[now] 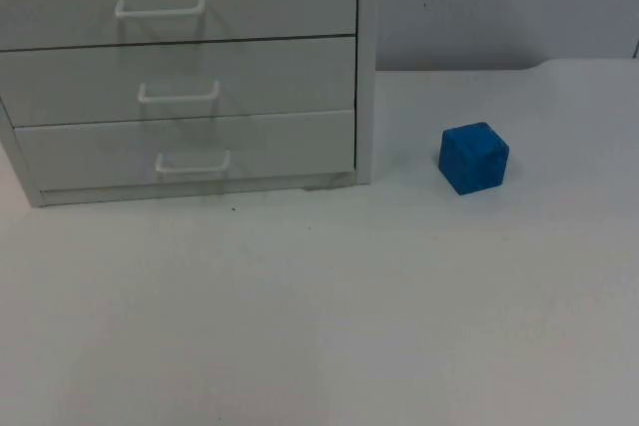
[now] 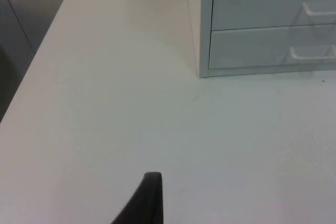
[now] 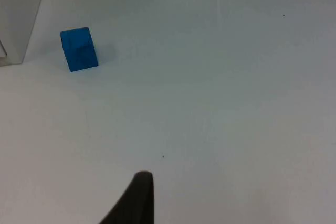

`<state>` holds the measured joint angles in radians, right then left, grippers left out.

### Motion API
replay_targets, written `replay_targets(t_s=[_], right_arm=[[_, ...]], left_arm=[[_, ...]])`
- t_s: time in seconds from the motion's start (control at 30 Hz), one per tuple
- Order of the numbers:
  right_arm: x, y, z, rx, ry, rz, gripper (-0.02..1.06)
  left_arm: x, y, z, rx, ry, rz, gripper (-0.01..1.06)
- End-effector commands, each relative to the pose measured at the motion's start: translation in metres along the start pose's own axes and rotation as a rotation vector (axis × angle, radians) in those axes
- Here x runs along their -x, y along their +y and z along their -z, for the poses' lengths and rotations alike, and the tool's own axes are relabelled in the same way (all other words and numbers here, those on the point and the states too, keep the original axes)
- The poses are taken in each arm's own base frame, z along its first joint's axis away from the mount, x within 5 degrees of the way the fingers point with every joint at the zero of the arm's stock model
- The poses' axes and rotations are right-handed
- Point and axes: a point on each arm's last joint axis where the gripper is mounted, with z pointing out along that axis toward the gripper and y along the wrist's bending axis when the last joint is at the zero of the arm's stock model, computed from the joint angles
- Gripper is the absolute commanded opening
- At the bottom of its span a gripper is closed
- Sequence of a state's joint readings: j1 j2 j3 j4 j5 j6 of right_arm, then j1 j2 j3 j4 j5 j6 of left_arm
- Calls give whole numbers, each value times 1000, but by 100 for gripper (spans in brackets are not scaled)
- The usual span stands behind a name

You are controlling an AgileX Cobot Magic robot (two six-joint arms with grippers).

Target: Open the drawer with the left hand, place the block into the drawer with the right hand, then close the drawer with the left hand.

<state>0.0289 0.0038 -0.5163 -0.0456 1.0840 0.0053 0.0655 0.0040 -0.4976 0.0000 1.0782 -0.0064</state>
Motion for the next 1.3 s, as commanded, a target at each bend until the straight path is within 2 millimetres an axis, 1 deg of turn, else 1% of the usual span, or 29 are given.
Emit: replay_targets(t_s=[0.0, 0.03, 0.17, 0.2, 0.27, 0.4, 0.43, 0.47, 0.53, 0.57, 0.6, 0.63, 0.67, 0.73, 0.77, 0.8, 0.93, 0.97, 1.07, 1.27], right_arm=[[2, 1, -2, 11, 7, -2, 105], [2, 1, -2, 11, 7, -2, 105], [16, 3, -12, 33, 65, -12, 105], [16, 3, -12, 33, 65, -12, 105], [26, 3, -19, 38, 83, -14, 105], [47, 5, -34, 50, 127, -22, 105], [47, 5, -34, 50, 127, -22, 105], [55, 5, -41, 50, 148, -22, 105], [63, 5, -48, 50, 157, -22, 105], [69, 6, -57, 50, 182, -21, 105], [71, 6, -60, 50, 191, -21, 105], [71, 6, -60, 50, 191, -21, 105], [76, 6, -69, 50, 208, -21, 105], [81, 7, -84, 51, 246, -22, 105], [82, 7, -91, 50, 262, -21, 105], [82, 7, -91, 50, 262, -21, 105], [81, 8, -119, 49, 379, -17, 105], [81, 8, -119, 49, 379, -17, 105], [77, 9, -137, 46, 461, -4, 105], [72, 9, -154, 47, 534, -2, 105]], left_arm=[[2, -1, 0, -8, 7, 25, 104], [2, -1, 0, -8, 7, 25, 104], [14, -1, -4, -9, 54, 38, 103], [14, -1, -4, -9, 54, 38, 103], [21, -2, -8, -17, 100, 44, 103], [30, -5, -28, -41, 215, 68, 103], [30, -5, -28, -41, 215, 68, 103], [32, -5, -35, -43, 252, 71, 103], [37, -5, -46, -42, 295, 77, 103], [39, -5, -53, -40, 312, 81, 103], [41, -5, -58, -39, 322, 82, 103], [41, -5, -58, -39, 322, 82, 103], [45, -5, -68, -42, 341, 89, 103], [49, -6, -80, -48, 361, 101, 103], [50, -6, -85, -50, 362, 101, 103], [50, -6, -85, -50, 362, 101, 103], [53, -6, -105, -45, 404, 102, 103], [53, -6, -105, -45, 404, 102, 103], [52, -6, -118, -44, 465, 94, 103], [51, -7, -127, -52, 499, 82, 103]])
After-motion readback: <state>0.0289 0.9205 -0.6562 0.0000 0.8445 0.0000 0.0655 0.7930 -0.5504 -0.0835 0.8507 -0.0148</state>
